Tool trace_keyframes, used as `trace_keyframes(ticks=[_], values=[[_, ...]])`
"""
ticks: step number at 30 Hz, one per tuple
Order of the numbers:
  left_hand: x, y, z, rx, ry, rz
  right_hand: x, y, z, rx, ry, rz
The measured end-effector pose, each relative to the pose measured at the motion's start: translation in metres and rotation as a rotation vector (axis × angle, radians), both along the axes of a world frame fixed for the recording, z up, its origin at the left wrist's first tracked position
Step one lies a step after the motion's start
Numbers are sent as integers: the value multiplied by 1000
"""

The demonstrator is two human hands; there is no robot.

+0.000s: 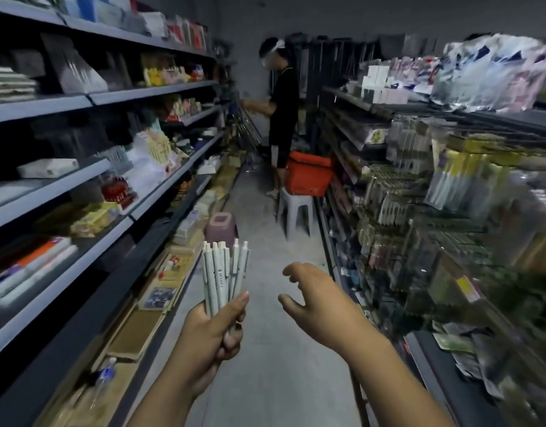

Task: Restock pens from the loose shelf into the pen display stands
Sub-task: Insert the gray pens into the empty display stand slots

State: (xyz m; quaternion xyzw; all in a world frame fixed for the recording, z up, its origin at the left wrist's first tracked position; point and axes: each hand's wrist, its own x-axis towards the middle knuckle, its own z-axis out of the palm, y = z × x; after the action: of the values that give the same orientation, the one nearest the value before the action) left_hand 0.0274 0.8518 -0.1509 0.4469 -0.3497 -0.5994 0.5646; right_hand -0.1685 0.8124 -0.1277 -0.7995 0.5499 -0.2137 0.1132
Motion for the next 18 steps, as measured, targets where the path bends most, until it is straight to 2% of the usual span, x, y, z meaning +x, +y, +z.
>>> trace_keyframes(ticks=[10, 18], values=[[15, -249, -6, 43, 47, 248, 33, -308, 12, 2, 89, 268], [74, -407, -23, 33, 110, 424, 103, -502, 2, 32, 97, 470]])
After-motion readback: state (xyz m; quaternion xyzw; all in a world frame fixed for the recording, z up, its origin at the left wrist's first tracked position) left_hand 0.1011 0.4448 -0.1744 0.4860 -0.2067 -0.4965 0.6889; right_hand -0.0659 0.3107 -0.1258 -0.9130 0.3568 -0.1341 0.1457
